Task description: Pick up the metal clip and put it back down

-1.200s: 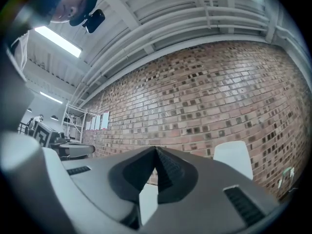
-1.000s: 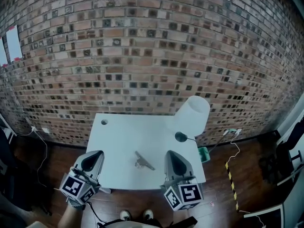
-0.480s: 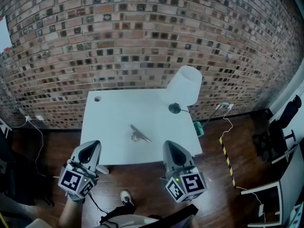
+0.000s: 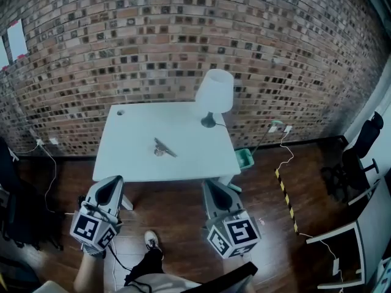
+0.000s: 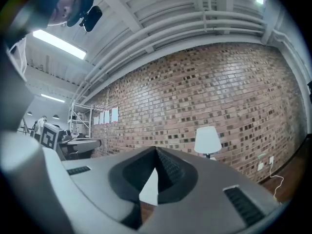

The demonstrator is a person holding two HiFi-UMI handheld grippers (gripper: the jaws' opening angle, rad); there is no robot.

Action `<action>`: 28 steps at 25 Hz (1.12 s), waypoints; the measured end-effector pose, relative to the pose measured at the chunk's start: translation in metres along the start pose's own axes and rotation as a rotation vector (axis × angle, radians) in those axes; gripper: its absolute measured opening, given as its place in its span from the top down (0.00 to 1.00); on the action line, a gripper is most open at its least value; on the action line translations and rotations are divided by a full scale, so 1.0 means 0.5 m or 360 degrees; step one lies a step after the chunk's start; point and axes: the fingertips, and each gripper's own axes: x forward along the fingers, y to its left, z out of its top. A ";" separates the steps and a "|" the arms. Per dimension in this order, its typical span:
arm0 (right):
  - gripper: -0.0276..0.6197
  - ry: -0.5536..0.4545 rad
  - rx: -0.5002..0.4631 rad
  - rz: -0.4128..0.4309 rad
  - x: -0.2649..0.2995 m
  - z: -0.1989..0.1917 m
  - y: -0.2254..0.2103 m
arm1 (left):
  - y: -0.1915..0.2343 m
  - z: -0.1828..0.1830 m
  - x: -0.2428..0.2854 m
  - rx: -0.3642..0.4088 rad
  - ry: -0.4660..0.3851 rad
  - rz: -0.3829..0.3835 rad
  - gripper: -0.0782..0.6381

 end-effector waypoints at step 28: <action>0.98 -0.0031 0.0078 0.0110 -0.487 0.021 0.172 | -0.383 0.114 -0.397 0.0062 0.0042 -0.0093 0.90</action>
